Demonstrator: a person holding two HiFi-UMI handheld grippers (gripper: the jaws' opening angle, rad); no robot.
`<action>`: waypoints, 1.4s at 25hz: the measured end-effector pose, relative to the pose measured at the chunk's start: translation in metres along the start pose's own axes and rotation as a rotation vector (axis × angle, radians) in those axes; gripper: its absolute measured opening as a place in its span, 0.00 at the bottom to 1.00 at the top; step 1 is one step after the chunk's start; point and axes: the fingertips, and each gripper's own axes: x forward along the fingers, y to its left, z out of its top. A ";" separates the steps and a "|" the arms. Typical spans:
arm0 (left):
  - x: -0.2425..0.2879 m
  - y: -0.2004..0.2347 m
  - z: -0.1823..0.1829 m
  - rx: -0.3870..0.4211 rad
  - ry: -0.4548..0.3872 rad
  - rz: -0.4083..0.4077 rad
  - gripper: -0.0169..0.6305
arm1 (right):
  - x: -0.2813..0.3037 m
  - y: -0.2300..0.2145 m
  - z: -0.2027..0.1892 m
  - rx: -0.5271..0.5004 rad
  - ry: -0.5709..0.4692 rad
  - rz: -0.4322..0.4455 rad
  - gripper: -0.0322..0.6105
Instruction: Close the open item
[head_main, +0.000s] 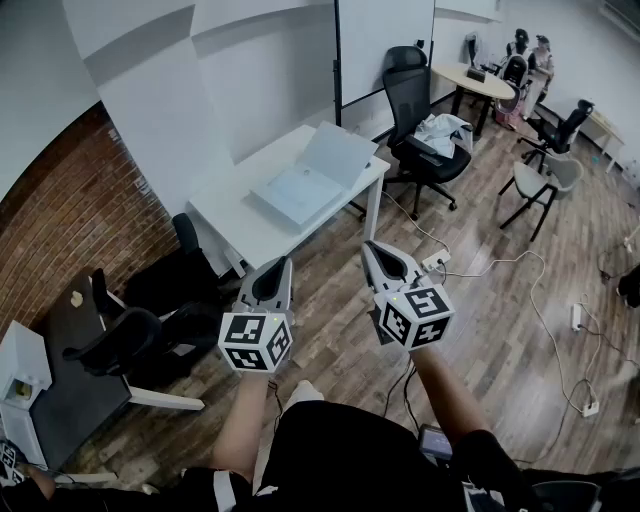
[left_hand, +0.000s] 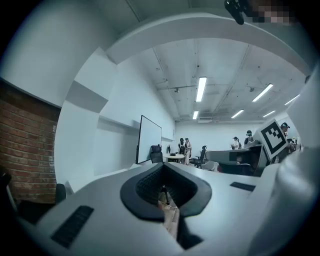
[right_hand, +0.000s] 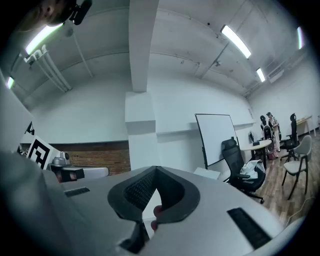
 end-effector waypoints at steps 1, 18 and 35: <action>0.001 -0.001 0.000 -0.001 0.002 -0.001 0.04 | 0.000 -0.001 -0.001 0.005 0.003 0.000 0.11; 0.012 -0.013 -0.010 -0.054 0.027 -0.011 0.04 | -0.011 -0.021 -0.014 0.048 0.051 0.018 0.11; 0.120 0.041 -0.013 -0.105 0.042 -0.038 0.04 | 0.094 -0.084 -0.016 0.044 0.065 0.011 0.11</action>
